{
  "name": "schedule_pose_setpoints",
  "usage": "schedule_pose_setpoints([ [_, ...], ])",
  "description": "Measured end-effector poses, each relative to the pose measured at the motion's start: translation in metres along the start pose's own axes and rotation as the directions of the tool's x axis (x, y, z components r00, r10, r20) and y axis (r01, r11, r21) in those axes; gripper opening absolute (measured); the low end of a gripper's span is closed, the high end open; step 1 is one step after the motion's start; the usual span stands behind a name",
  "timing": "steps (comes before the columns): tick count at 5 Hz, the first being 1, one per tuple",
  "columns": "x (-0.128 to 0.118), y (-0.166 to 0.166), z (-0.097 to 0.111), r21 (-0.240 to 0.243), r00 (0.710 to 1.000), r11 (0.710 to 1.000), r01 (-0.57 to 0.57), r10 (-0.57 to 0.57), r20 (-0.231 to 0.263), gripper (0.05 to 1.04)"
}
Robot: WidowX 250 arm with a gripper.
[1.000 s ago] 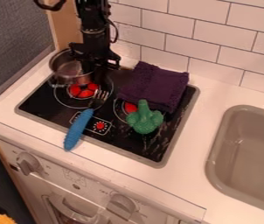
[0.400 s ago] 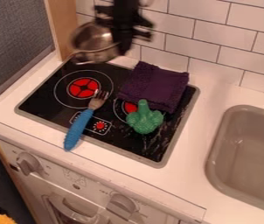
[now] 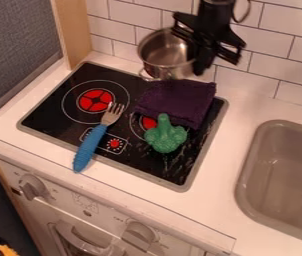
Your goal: Put the silver pot on top of the violet towel
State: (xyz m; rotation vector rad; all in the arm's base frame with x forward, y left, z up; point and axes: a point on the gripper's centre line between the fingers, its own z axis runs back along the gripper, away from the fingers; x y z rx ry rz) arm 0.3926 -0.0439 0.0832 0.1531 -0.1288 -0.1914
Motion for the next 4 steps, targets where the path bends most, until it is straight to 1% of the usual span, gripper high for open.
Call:
schedule_pose_setpoints([
  [1, -0.002, -0.006, -0.008, 0.006, 1.000, 1.000, -0.002, 0.002, -0.027, 0.110],
  [2, -0.004, -0.006, -0.010, 0.003, 0.999, 1.000, -0.020, 0.020, -0.039, 0.291],
  [3, -0.006, -0.002, -0.012, -0.010, 0.998, 0.999, -0.042, 0.042, -0.048, 0.581],
  [4, -0.012, -0.004, -0.018, -0.026, 0.996, 0.998, -0.049, 0.047, -0.070, 0.873],
])
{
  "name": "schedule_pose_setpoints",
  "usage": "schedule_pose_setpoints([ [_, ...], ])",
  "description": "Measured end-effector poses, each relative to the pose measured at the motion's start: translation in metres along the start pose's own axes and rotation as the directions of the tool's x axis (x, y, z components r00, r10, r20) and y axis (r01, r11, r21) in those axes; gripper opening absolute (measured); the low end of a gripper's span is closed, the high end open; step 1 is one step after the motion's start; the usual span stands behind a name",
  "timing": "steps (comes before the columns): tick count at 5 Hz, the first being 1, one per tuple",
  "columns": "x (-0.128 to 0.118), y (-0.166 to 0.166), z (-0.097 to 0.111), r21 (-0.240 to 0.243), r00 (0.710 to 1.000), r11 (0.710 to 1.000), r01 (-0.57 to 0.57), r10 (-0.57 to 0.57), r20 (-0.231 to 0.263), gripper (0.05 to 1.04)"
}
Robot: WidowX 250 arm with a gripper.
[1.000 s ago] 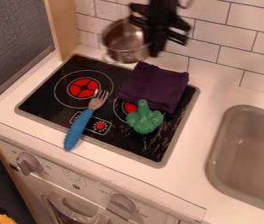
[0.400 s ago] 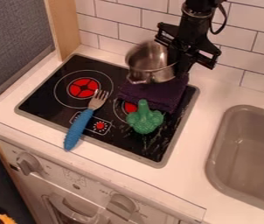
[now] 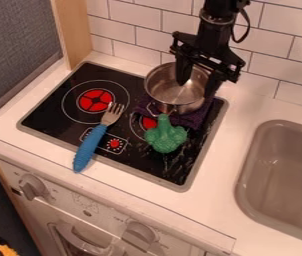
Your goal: Put the silver pot on top of the violet towel
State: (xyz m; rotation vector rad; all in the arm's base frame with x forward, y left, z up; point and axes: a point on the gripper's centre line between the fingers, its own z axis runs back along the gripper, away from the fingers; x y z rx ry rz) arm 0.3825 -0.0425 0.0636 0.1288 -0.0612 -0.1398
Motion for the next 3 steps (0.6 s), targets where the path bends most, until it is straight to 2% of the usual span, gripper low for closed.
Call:
schedule_pose_setpoints([
  [1, -0.010, -0.006, -0.003, -0.037, 1.000, 0.999, 0.016, -0.016, -0.013, 1.016],
  [2, -0.013, -0.010, 0.016, -0.077, 0.999, 0.997, 0.024, -0.021, 0.035, 1.010],
  [3, -0.022, -0.010, 0.011, -0.095, 1.000, 0.995, 0.023, -0.023, 0.006, 1.006],
])
